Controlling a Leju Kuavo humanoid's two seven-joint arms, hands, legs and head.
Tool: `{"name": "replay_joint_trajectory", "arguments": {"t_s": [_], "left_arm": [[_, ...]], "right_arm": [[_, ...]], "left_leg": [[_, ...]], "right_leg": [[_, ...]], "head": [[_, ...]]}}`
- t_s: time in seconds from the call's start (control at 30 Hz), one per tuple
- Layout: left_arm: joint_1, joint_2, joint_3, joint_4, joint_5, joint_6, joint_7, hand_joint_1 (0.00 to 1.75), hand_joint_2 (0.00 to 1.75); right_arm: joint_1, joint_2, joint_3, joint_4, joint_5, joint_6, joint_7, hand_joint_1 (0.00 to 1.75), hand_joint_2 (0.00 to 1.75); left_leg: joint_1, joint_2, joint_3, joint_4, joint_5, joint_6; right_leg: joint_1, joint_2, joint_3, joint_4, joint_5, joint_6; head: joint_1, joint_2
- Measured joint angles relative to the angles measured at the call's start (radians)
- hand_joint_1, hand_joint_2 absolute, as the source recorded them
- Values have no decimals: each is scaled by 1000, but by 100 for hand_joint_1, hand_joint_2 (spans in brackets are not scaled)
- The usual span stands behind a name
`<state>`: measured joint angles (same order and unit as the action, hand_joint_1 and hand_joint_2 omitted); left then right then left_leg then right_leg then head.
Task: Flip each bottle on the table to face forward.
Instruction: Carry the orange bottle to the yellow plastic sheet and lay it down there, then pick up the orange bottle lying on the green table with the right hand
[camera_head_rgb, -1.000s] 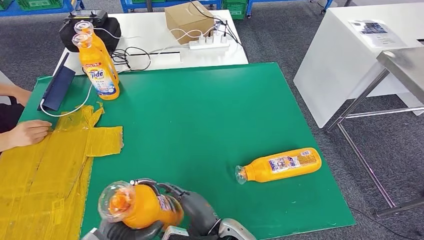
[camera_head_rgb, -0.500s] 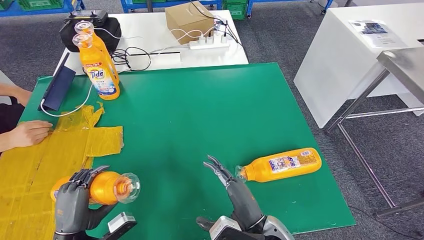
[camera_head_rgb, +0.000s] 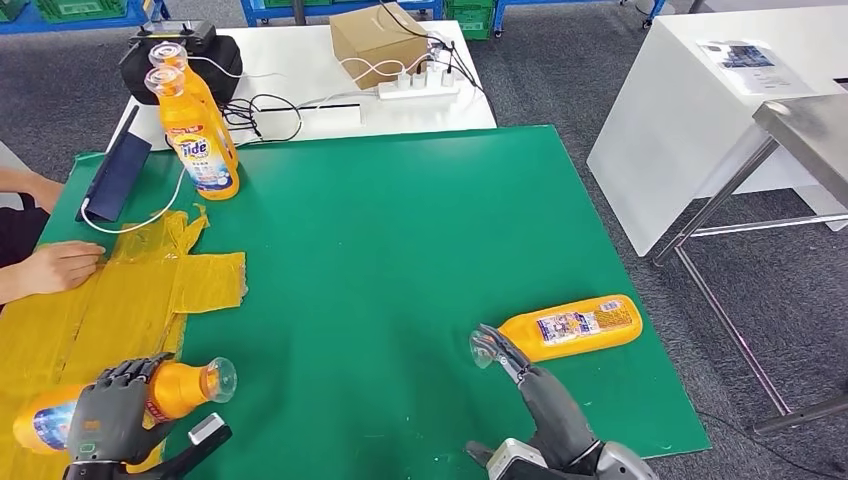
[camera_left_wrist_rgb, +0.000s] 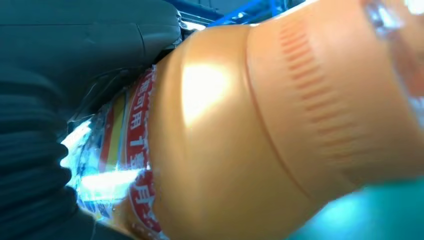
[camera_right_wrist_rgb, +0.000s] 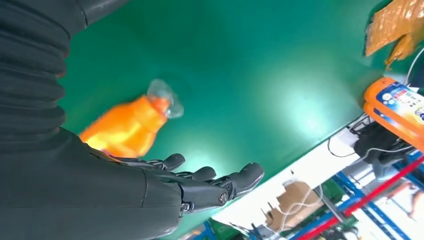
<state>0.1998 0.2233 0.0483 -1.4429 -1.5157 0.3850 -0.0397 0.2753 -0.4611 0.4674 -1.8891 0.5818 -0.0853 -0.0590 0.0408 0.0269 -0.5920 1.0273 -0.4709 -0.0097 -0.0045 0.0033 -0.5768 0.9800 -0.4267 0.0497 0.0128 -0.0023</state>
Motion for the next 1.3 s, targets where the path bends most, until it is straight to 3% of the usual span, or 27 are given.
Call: {"name": "replay_joint_trajectory", "arguments": {"t_s": [0.17,0.4,0.77,0.97,1.17,1.23,1.3], "left_arm": [[-41,31,16,59,-17,-47,39,0,175],[-78,43,21,114,-22,-106,22,0,175],[-136,48,-6,192,57,-58,1,0,175],[-150,40,-15,200,230,-11,-93,0,175],[-153,32,-21,200,252,-11,-105,0,175],[-153,27,-20,197,325,-29,-155,0,175],[-150,13,-12,181,510,-95,-264,0,175]], "right_arm": [[-40,-8,-67,0,21,97,-18,0,175],[-22,-31,-121,4,36,142,19,0,175],[-41,-73,-130,67,27,186,46,0,175],[-72,-104,-125,130,35,217,54,0,175],[-81,-119,-121,159,36,220,56,0,175],[-83,-121,-121,165,42,220,60,0,175],[-84,-126,-121,171,52,219,66,0,175]], "left_leg": [[0,0,1,0,1,1],[-1,-3,0,0,1,1],[-1,-3,1,0,3,1],[-1,-3,1,0,4,1],[-2,-3,0,0,3,1],[-2,-3,-1,0,3,1],[-2,-3,-2,0,3,1]], "right_leg": [[0,-1,1,0,0,0],[-1,-4,1,0,0,0],[-1,-4,2,0,0,0],[-2,-4,2,0,1,1],[-2,-4,0,0,1,1],[-2,-4,0,0,1,1],[-2,-4,-1,0,1,1]], "head": [[0,0],[0,0],[0,0],[0,0],[0,0],[0,0],[0,0]]}}
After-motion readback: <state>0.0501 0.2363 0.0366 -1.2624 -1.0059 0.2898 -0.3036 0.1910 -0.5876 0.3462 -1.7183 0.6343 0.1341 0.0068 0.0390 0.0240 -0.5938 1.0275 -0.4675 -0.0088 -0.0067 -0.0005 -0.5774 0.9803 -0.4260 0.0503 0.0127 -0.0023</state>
